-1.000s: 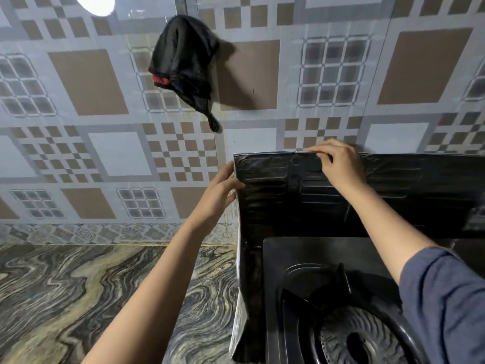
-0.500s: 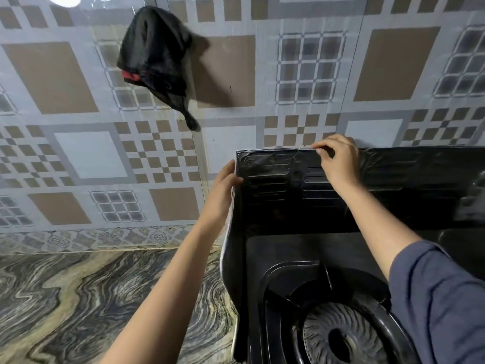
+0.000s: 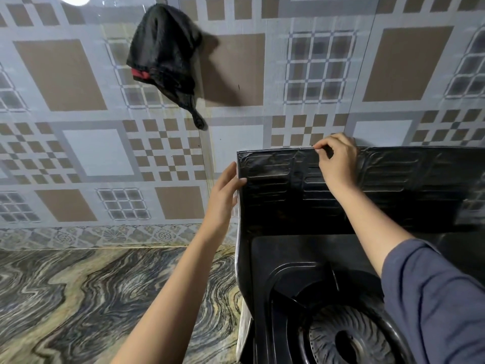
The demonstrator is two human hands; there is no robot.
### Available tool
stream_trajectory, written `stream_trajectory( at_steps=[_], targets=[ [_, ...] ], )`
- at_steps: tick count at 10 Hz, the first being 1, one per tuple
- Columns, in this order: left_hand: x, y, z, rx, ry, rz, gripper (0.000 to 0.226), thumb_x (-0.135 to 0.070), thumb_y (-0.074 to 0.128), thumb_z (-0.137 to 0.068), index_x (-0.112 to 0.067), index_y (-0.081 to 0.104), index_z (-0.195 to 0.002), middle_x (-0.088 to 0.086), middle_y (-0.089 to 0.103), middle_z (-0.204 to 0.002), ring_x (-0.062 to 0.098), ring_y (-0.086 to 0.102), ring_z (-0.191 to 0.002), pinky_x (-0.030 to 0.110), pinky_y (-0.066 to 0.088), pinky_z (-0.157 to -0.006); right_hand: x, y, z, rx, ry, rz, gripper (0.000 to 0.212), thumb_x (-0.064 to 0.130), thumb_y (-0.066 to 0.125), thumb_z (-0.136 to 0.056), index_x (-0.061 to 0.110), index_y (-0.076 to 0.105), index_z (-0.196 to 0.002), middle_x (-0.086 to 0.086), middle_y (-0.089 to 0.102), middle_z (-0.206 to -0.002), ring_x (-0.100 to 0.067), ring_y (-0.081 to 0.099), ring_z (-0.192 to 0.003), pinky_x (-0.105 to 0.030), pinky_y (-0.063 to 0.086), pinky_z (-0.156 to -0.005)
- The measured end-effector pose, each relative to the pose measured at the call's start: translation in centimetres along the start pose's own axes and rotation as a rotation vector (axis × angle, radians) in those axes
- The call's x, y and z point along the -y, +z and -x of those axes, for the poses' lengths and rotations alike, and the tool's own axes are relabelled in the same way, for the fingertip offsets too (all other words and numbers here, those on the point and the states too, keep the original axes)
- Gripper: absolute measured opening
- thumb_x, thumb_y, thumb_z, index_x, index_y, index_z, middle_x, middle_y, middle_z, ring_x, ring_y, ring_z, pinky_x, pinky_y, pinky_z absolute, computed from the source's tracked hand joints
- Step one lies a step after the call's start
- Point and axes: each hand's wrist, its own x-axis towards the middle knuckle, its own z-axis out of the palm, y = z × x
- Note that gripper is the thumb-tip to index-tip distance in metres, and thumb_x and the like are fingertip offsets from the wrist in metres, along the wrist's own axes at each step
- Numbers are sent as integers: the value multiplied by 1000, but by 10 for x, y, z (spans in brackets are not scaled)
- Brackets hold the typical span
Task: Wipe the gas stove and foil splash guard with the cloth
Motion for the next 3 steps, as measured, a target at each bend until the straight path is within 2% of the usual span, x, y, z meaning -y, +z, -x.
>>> stream_trajectory(
  at_steps=[2,3],
  targets=[
    [1,-2,2,-18,9,-28,49,-14,45,-95,-17,36,-143,-9,43,-139,-1,38,-117,5,36,-78,7,-10,4,17,-10,59,12,3,63,-80,9,72,-87,-10,68,-91,-31,53,-92,-30,40,-74],
    [-11,-2,8,-13,-13,-43,39,-12,46,-95,-15,44,-134,-15,50,-129,-4,50,-110,2,41,-84,18,-22,5,114,22,35,20,3,60,-82,9,71,-97,-9,68,-100,-31,54,-98,-36,44,-83]
  ],
)
